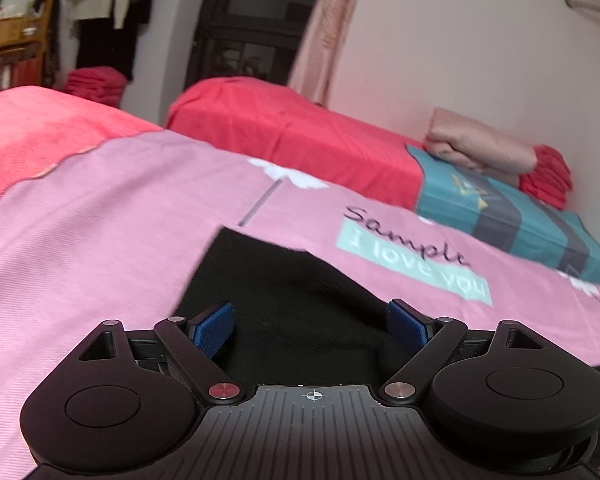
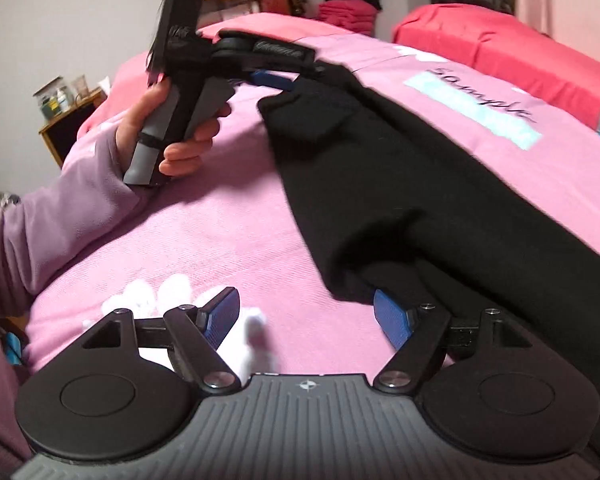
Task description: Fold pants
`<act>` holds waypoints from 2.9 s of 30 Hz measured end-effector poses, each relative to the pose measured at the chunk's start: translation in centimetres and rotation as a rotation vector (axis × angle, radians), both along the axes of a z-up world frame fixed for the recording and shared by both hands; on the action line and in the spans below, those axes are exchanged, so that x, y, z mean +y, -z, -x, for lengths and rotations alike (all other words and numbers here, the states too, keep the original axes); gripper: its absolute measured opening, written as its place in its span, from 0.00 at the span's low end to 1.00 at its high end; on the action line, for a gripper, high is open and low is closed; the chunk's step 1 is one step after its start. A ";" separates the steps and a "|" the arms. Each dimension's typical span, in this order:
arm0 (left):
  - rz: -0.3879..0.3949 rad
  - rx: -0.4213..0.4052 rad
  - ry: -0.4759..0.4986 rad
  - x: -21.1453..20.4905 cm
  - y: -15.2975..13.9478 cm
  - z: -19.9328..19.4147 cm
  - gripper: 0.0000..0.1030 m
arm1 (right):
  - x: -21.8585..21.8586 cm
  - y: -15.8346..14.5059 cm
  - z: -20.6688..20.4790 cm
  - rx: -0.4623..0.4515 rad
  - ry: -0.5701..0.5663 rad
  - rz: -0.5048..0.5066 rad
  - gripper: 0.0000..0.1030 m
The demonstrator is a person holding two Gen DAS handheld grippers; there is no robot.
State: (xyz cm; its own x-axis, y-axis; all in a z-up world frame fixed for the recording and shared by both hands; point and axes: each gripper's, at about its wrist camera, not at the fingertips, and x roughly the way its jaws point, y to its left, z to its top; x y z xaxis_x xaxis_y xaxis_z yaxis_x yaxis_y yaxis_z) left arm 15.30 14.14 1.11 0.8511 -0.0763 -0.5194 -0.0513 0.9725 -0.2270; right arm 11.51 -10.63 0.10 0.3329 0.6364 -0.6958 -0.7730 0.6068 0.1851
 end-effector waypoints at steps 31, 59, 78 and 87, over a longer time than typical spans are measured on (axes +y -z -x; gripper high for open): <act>-0.104 0.127 -0.436 7.6 -1.5 0.8 1.00 | 15.0 -0.6 -14.4 -0.325 0.108 0.155 0.74; -0.176 0.037 -0.303 4.2 -1.6 0.4 1.00 | 17.3 2.3 -23.4 0.083 0.217 -0.136 0.12; -0.265 0.267 0.144 -7.0 0.8 -5.4 1.00 | -7.5 -0.2 -10.6 -0.071 0.908 -0.268 0.59; -0.163 0.175 0.188 -9.1 2.5 -4.9 1.00 | -1.8 1.9 -3.8 0.243 0.337 -0.282 0.61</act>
State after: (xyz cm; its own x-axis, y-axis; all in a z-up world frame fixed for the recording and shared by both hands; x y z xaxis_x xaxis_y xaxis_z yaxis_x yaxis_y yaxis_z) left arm 20.21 4.99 -1.41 0.7265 -0.1279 -0.6752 0.1090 0.9915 -0.0706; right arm 15.31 -12.40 -1.80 0.4023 0.6956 -0.5953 -0.4567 0.7160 0.5280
